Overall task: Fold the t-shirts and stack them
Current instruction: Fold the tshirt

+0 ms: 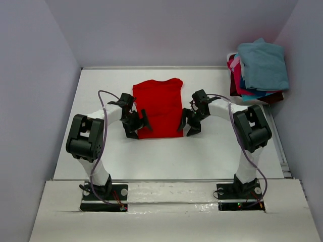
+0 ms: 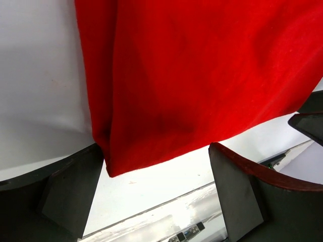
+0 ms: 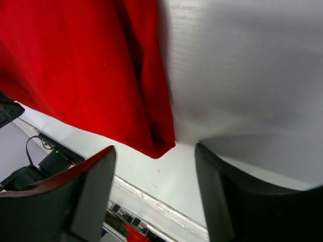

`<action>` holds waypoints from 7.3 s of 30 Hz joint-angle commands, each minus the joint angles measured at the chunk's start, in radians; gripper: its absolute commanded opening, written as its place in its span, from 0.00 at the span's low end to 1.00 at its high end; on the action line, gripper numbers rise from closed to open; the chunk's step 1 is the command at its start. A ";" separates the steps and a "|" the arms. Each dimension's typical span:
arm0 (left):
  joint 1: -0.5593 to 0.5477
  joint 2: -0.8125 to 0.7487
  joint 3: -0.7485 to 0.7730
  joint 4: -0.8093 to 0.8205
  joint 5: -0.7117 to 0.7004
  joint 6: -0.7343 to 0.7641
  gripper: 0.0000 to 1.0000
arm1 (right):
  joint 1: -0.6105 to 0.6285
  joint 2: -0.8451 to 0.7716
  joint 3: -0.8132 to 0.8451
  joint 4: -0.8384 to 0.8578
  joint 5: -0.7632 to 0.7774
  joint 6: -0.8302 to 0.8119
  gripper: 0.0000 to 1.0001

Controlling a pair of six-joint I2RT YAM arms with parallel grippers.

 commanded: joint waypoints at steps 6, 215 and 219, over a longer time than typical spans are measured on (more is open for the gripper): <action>0.011 0.005 -0.041 0.020 -0.018 0.006 0.99 | 0.020 0.054 0.017 0.080 -0.047 0.030 0.54; -0.328 0.206 0.245 -0.192 -0.017 0.253 0.99 | 0.015 0.580 1.177 -0.448 0.332 -0.151 0.16; -0.328 0.206 0.238 -0.190 -0.017 0.256 0.99 | 0.005 0.554 1.178 -0.419 0.338 -0.134 0.15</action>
